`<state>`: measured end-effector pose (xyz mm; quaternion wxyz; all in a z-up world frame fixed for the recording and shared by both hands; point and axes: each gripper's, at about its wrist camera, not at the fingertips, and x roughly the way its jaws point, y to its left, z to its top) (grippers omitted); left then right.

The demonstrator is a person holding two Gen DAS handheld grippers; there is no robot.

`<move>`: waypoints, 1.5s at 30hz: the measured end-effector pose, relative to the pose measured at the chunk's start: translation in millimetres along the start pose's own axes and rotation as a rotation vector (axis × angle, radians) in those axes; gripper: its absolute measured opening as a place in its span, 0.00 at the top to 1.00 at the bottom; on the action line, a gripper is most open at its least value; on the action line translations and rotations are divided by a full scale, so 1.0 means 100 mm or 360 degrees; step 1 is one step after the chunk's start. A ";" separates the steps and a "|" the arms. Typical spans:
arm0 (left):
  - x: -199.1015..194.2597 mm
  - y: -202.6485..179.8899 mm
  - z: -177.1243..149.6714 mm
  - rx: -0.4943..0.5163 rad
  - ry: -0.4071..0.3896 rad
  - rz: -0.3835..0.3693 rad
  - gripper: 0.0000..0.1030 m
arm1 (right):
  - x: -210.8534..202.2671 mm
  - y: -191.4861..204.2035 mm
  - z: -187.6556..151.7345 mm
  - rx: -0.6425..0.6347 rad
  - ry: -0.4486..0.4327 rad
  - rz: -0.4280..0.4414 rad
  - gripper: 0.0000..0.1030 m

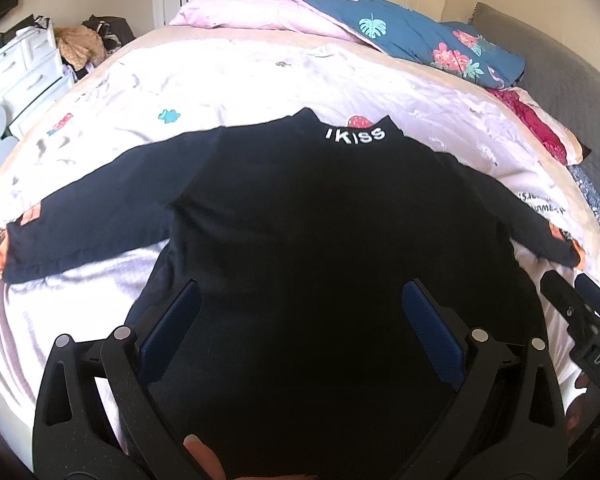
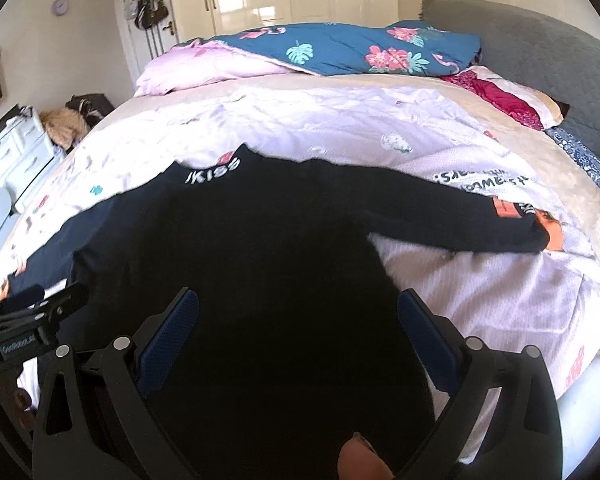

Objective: Fold small clothes
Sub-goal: 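Grasp the orange-tagged sleeve cuff with the right tool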

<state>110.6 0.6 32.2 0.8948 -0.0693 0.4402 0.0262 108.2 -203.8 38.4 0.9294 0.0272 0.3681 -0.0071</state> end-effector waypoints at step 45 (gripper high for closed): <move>1.20 -1.28 0.94 0.0207 0.0120 -0.0175 0.08 | 1.04 -2.27 0.72 0.0972 0.0034 -0.0631 0.04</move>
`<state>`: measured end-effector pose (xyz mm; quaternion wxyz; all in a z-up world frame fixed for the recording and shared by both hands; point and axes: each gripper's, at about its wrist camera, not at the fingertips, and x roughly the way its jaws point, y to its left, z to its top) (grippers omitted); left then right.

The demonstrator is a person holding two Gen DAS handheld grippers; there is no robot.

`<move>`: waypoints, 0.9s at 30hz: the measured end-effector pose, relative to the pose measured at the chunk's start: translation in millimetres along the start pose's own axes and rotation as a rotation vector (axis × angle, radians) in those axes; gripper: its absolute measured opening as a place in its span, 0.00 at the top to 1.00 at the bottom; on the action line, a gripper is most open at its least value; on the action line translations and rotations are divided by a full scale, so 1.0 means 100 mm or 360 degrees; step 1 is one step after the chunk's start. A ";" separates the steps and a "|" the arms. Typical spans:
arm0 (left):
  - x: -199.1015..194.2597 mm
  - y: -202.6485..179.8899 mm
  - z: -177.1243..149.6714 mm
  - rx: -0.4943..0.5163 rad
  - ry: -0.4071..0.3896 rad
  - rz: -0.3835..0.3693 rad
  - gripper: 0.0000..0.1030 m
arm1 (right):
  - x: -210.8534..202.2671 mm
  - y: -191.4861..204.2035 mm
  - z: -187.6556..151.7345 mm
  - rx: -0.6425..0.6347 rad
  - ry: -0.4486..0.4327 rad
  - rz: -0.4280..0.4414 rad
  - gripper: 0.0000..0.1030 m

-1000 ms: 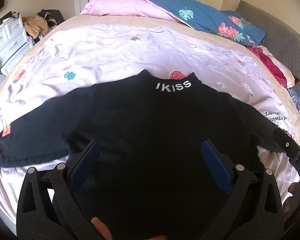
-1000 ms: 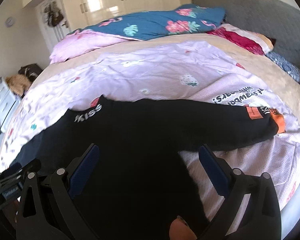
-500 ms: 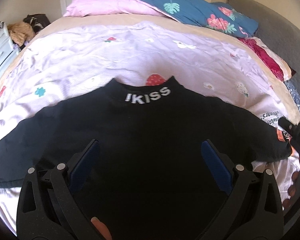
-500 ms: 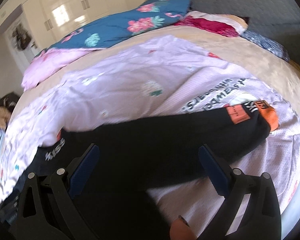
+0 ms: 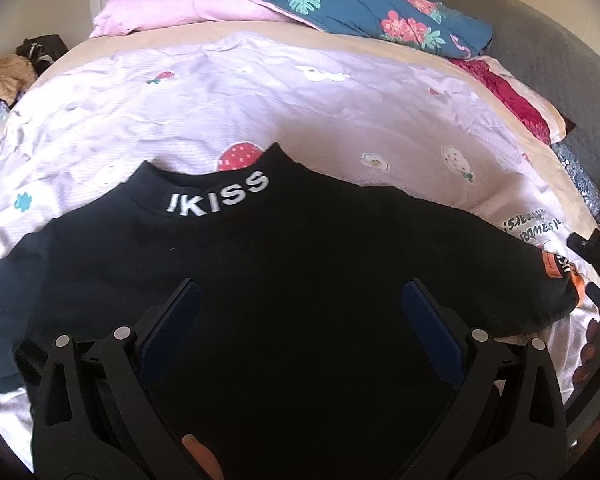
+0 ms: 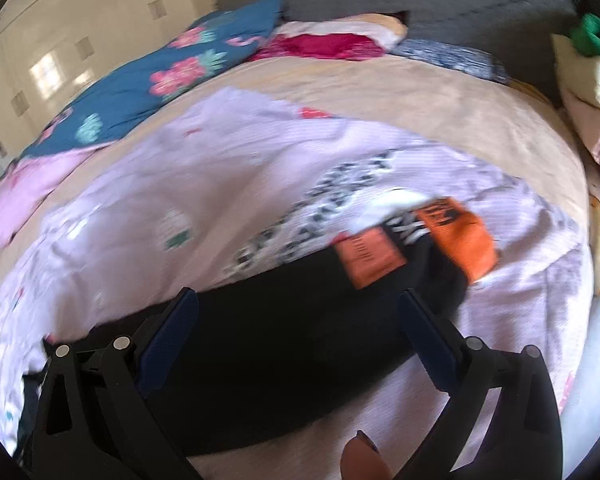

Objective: Fold small clothes
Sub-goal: 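Grasp the orange-tagged sleeve cuff with the right tool, then lift the cuff and carry it across the shirt toward the left tool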

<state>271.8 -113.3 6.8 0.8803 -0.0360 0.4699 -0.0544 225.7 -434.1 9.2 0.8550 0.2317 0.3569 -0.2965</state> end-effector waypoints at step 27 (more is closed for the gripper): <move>0.07 -0.13 0.10 -0.0018 -0.0009 0.0023 0.08 | 0.41 -0.94 0.04 0.0551 0.0035 0.0063 0.87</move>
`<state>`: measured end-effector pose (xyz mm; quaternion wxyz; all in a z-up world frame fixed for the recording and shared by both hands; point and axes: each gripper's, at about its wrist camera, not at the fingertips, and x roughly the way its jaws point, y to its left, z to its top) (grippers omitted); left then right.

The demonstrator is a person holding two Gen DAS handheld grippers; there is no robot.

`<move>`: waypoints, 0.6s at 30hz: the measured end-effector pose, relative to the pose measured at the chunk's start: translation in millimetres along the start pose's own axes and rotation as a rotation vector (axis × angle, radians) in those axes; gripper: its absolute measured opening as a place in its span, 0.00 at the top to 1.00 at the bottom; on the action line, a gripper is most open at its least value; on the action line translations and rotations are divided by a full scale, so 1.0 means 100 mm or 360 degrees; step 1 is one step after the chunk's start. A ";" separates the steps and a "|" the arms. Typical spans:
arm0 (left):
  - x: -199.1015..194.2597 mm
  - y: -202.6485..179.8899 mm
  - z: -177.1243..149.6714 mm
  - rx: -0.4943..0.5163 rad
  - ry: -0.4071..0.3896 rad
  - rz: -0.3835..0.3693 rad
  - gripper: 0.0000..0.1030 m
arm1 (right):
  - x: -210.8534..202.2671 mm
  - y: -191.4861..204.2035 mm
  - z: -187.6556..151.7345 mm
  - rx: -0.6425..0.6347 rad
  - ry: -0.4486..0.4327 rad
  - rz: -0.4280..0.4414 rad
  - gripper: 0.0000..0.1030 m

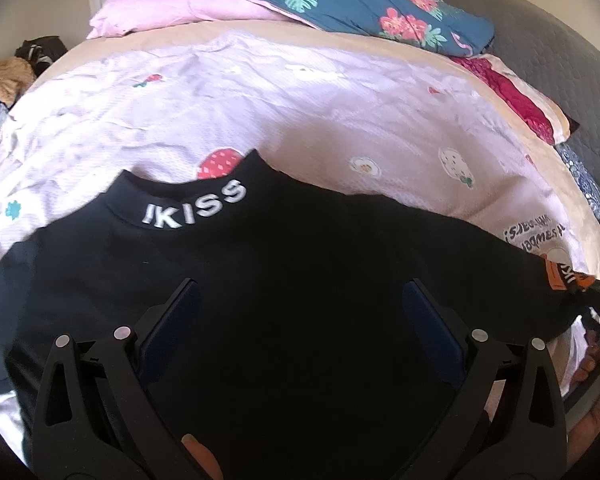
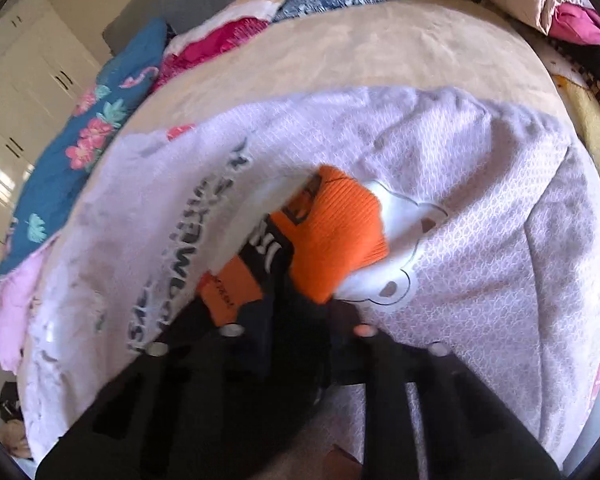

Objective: Fold small clothes
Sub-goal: 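Lift the cuff and carry it across the shirt toward the left tool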

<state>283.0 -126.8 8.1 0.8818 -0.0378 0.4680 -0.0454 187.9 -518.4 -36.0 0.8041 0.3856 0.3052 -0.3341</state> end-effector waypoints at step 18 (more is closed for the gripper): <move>-0.87 0.64 0.17 -0.0229 -0.0147 -0.0101 0.08 | -1.12 1.05 -0.33 -0.0500 -0.0083 0.0986 0.89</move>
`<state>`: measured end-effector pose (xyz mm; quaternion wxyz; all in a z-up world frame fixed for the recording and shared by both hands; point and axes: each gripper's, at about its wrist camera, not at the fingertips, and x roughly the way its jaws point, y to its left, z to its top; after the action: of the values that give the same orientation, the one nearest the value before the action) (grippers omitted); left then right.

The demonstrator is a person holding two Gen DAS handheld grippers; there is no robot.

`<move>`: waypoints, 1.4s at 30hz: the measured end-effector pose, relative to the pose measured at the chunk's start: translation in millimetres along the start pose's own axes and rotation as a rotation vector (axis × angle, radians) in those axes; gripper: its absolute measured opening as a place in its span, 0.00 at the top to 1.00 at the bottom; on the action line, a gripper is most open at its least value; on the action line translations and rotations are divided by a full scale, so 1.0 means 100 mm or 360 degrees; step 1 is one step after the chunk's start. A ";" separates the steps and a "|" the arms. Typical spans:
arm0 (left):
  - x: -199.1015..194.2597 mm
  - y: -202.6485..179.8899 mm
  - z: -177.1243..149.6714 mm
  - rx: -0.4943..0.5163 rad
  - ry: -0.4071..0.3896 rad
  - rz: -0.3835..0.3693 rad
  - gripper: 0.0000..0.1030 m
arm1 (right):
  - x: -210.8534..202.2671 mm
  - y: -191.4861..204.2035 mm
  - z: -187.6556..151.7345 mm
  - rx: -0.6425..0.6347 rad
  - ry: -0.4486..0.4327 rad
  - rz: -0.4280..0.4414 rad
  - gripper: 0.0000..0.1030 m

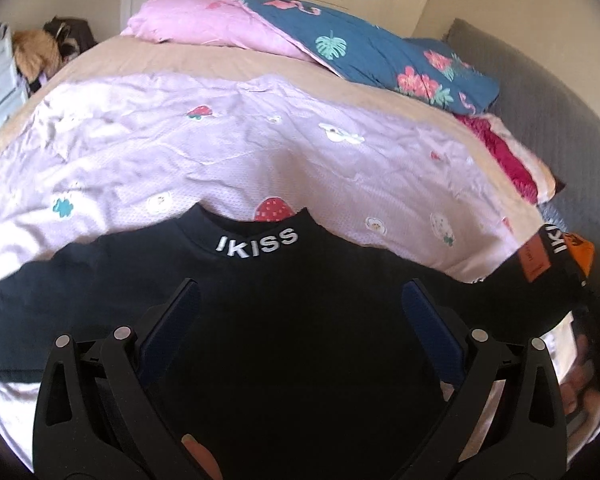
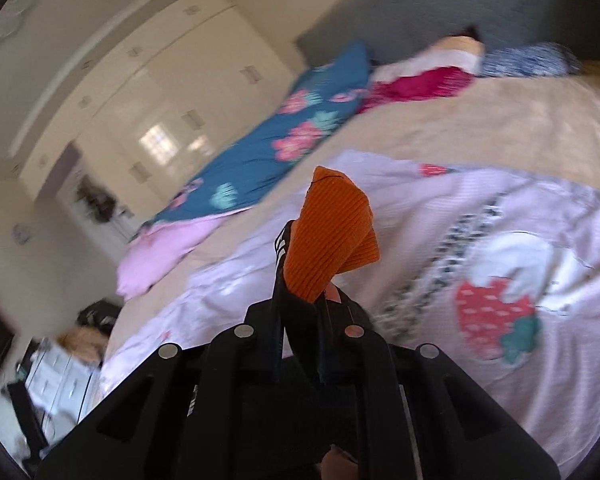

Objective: Fold small clothes
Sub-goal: 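Lift the cuff and carry it across the shirt toward the left tool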

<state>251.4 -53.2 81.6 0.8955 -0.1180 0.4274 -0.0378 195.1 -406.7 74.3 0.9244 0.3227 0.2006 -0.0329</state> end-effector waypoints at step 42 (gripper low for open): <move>0.18 1.53 -0.52 -0.0600 0.0186 -0.0355 0.08 | 0.86 1.74 -2.03 -0.0812 0.0743 0.0420 0.79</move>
<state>217.6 82.5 -0.8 0.8216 -0.3275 0.4624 -0.0627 235.8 -139.7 -2.2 0.9008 0.1039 0.3644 0.2122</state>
